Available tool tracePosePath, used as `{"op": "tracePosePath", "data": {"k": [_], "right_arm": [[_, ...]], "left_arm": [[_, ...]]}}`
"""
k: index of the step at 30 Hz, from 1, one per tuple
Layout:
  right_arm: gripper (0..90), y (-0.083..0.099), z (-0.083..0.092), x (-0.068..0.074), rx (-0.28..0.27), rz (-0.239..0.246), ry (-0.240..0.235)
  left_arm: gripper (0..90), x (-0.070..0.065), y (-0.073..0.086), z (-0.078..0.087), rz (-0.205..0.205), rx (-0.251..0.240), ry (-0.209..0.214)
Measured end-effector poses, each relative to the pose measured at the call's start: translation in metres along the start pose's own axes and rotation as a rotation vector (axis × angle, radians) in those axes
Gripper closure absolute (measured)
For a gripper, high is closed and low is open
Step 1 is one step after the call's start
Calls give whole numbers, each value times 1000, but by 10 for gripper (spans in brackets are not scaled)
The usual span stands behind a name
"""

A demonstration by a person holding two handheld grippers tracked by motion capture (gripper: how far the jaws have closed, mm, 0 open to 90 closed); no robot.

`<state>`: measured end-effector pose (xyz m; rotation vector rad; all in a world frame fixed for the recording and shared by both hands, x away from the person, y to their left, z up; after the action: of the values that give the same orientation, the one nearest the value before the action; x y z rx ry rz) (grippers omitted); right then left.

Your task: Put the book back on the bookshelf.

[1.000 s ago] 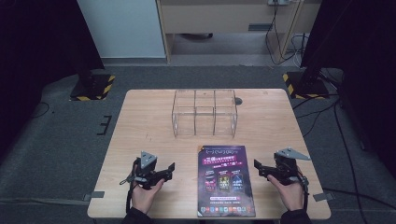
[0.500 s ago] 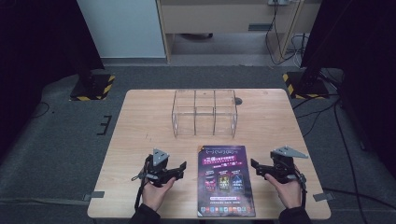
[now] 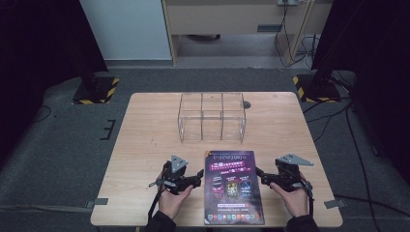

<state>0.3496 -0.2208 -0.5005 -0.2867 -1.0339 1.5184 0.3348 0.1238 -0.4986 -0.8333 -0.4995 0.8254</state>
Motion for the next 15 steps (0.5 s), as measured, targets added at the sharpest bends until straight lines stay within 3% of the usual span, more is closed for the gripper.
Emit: {"op": "tracePosePath", "data": {"k": [15], "right_arm": [[115, 12, -7, 5, 26, 30, 1]], "left_arm": [[276, -19, 5, -17, 10, 33, 30]]}}
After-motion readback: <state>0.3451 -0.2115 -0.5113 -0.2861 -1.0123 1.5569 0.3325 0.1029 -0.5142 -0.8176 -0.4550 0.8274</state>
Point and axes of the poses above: each handheld gripper's, and its own axes: z roughly backward along the jaws, y roughly out of its underside, x roughly to its left, the point moved 1 cm from there along -z, roughly forward along the jaws, and after that the axes turned 15 degrees about -z, right-handed, at the moved point
